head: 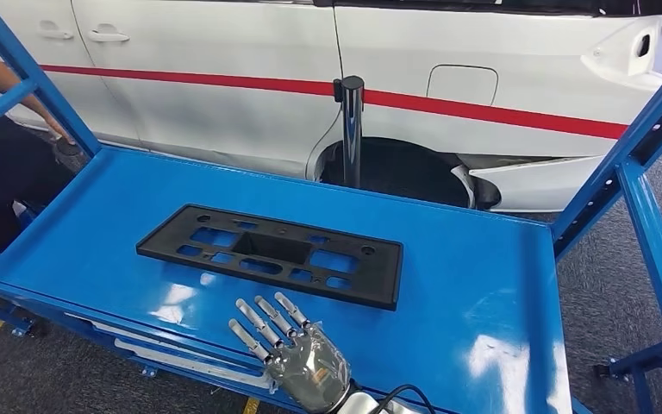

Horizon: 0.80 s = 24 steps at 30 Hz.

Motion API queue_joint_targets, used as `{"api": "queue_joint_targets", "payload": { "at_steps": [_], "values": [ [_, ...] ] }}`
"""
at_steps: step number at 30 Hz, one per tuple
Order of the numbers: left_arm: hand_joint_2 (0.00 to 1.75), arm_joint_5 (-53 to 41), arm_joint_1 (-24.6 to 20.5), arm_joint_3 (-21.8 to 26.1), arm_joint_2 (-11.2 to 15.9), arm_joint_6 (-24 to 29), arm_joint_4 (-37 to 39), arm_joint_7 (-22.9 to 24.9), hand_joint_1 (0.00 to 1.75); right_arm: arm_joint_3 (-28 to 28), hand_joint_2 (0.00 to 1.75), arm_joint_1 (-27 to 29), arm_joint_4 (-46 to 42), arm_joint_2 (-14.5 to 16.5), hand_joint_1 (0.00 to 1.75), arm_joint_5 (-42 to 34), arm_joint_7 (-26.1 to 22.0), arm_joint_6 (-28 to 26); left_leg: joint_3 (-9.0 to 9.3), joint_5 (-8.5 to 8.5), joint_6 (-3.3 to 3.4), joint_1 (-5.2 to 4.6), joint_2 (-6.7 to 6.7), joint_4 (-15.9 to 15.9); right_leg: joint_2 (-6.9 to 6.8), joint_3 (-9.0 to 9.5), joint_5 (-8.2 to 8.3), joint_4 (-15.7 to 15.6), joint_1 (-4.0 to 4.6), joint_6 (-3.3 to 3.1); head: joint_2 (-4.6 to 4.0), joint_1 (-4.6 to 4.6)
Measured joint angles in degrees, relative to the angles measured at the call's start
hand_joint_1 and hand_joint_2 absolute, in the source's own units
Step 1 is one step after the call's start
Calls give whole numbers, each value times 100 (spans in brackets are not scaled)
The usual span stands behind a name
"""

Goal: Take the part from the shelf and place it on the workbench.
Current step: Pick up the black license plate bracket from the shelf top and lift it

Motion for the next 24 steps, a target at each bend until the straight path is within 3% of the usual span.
{"api": "queue_joint_targets", "payload": {
  "at_steps": [5,10,17,24],
  "values": [
    [0,207,-18,175,12,35,-1,-85,0,132,175,-162,50,9,0,13,74,43,-6,-12,-131,12,2,-10,0,-3,-5,1,4,-4,0,0],
    [0,522,30,401,20,-10,-1,-163,0,201,175,-235,331,117,0,15,203,190,-21,-18,-141,10,1,-10,-1,-23,-8,0,1,-5,0,0],
    [0,756,65,598,20,-169,-1,23,0,206,175,-468,912,315,0,14,520,-36,-26,-18,-142,7,1,-9,-2,-27,-4,-1,-5,-4,0,0],
    [0,866,76,719,20,-131,-1,26,0,230,175,-695,1521,436,0,13,1239,-178,-25,-17,-142,3,1,-8,-4,-27,-2,-1,-6,-3,0,0]
  ]
}}
